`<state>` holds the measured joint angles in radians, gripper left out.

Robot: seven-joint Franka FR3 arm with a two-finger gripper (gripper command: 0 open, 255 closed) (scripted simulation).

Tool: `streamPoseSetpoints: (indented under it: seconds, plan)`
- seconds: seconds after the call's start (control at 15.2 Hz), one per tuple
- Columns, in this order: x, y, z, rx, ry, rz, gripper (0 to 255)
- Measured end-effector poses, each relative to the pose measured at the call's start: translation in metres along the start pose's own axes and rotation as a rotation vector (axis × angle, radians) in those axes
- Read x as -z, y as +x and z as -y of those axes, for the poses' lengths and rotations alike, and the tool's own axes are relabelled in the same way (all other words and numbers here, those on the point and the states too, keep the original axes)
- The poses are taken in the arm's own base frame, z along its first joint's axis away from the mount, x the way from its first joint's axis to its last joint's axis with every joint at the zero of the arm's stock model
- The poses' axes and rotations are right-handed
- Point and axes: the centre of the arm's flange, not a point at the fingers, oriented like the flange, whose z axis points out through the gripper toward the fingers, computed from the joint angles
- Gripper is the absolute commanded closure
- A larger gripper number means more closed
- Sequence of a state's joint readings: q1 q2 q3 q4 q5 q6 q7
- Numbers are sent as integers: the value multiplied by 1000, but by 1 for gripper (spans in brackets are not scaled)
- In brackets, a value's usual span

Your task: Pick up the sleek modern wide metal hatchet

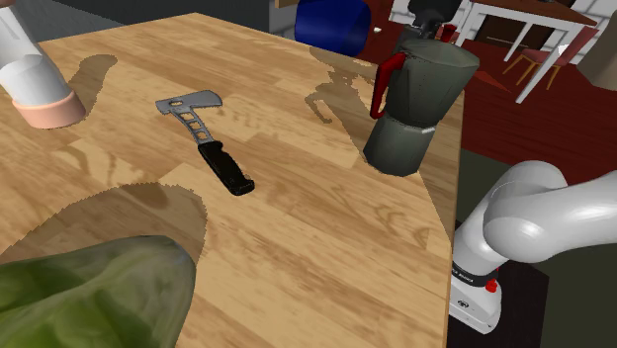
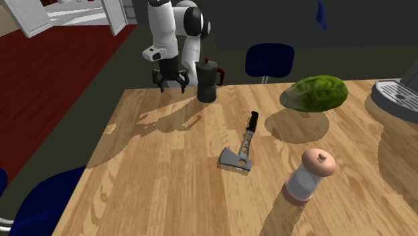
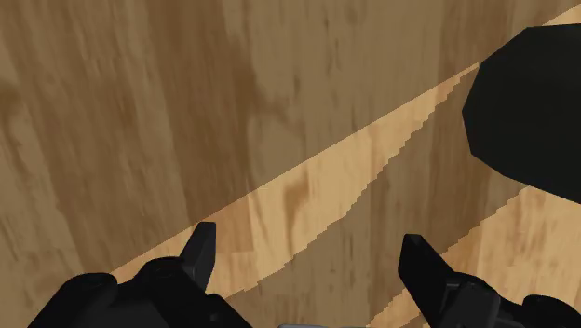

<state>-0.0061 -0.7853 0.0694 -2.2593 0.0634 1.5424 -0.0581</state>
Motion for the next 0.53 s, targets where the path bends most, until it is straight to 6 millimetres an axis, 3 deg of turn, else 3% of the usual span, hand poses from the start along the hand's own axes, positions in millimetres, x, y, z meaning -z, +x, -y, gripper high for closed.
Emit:
streamPoseSetpoints:
  seconds: [0.13, 0.53]
  plan:
    - [-1, 3, 5, -5, 0, 1, 0]
    - [-5, 33, 73, -73, 1, 20, 0]
